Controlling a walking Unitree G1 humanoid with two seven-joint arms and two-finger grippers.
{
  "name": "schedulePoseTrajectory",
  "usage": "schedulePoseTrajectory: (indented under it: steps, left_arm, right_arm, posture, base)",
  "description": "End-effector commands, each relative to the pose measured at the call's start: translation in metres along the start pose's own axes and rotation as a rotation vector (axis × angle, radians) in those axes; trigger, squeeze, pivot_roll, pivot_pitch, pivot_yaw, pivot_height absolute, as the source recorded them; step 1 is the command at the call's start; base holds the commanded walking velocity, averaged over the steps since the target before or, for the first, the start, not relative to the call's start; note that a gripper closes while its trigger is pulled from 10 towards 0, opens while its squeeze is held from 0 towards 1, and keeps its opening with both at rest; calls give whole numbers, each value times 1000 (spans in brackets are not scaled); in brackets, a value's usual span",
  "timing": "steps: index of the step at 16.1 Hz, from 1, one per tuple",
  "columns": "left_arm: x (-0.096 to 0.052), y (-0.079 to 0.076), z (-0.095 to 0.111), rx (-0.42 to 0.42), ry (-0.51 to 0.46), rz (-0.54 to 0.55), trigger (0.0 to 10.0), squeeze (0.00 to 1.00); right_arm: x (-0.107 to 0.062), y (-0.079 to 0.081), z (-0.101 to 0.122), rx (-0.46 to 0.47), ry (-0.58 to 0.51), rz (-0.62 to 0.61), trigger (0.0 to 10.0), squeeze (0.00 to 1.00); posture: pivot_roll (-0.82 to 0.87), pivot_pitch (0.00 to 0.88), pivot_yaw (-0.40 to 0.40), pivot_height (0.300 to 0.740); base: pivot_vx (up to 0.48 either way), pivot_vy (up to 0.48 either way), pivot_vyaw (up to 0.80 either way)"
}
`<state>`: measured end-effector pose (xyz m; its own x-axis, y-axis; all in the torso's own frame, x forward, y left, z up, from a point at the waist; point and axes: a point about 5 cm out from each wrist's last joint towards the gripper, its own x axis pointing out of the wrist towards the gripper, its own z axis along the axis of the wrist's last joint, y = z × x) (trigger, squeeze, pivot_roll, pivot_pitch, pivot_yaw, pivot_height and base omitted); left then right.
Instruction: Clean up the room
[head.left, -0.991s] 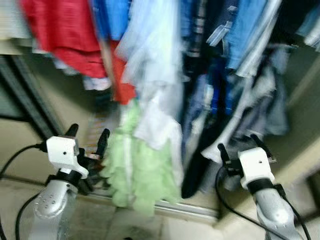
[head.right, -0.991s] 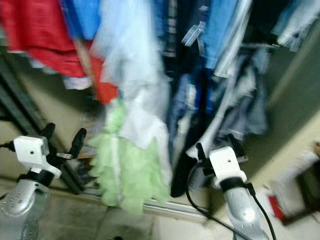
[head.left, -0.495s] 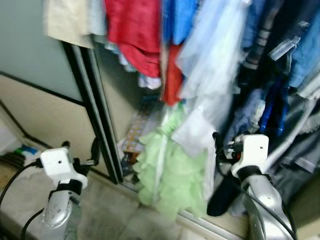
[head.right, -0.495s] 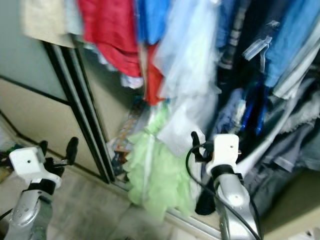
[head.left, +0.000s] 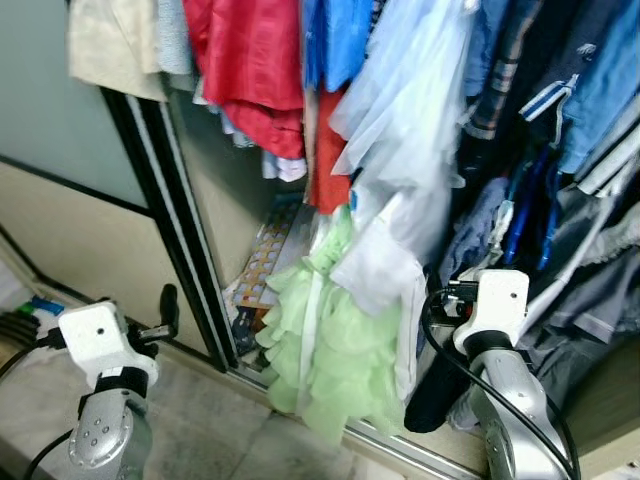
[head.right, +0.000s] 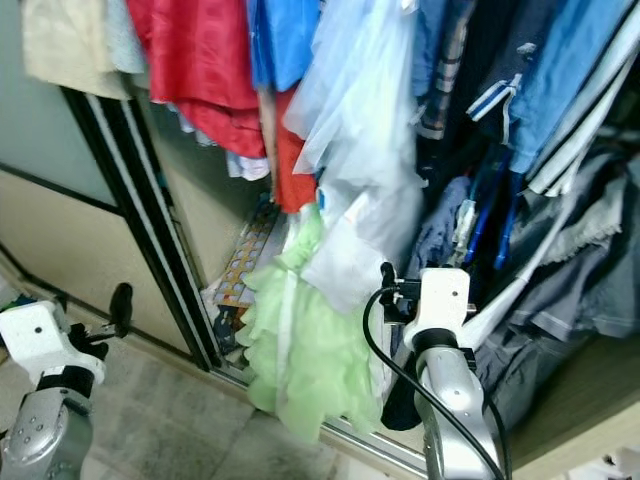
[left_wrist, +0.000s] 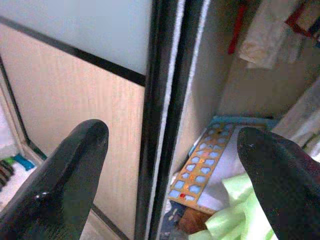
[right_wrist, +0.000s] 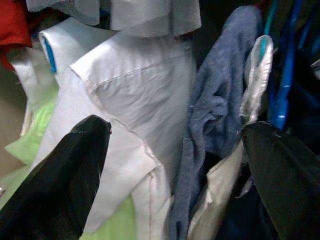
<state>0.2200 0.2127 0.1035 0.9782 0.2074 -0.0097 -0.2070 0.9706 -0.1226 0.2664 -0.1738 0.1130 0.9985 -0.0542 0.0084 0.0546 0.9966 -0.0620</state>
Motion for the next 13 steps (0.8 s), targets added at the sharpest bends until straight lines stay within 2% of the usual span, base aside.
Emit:
schedulePoseTrajectory:
  steps: [1, 2, 5, 7, 9, 11, 13]
  left_arm:
    - [-7, 2, -2, -5, -6, -89, 10000, 0]
    - [-10, 4, -3, 3, -3, -82, 10000, 0]
    - [-21, 15, -10, 30, 22, -72, 10000, 0]
    - [-28, 20, -15, 60, 53, -122, 10000, 0]
    - [-27, 23, -14, 80, 56, -149, 10000, 0]
    - [-12, 15, -10, 78, 25, -197, 10000, 0]
    - [-10, 9, -9, 69, 20, -226, 10000, 0]
  right_arm:
    - [-5, -9, 4, 25, -22, -13, 10000, 0]
    - [-7, -11, 3, 67, -9, -6, 10000, 0]
    - [-14, -14, -3, 24, 15, -35, 10000, 0]
    - [-18, -11, -11, 9, 41, -2, 10000, 0]
    - [-18, -10, -11, -1, 44, 16, 10000, 0]
    - [-16, -8, -10, -20, 36, 26, 10000, 0]
    - [-17, -8, -9, -24, 30, 27, 10000, 0]
  posture:
    - [-17, 0, -16, 740]
    - [-16, 0, -18, 740]
    - [-13, 10, -33, 740]
    - [-3, 18, -49, 740]
    - [-5, 20, -49, 740]
    - [-10, 22, -47, 740]
    - [-27, 22, -36, 740]
  base:
    - [0, 0, 0]
    - [0, 0, 0]
    - [0, 0, 0]
    - [0, 0, 0]
    - [0, 0, 800]
    - [0, 0, 800]
    - [0, 0, 800]
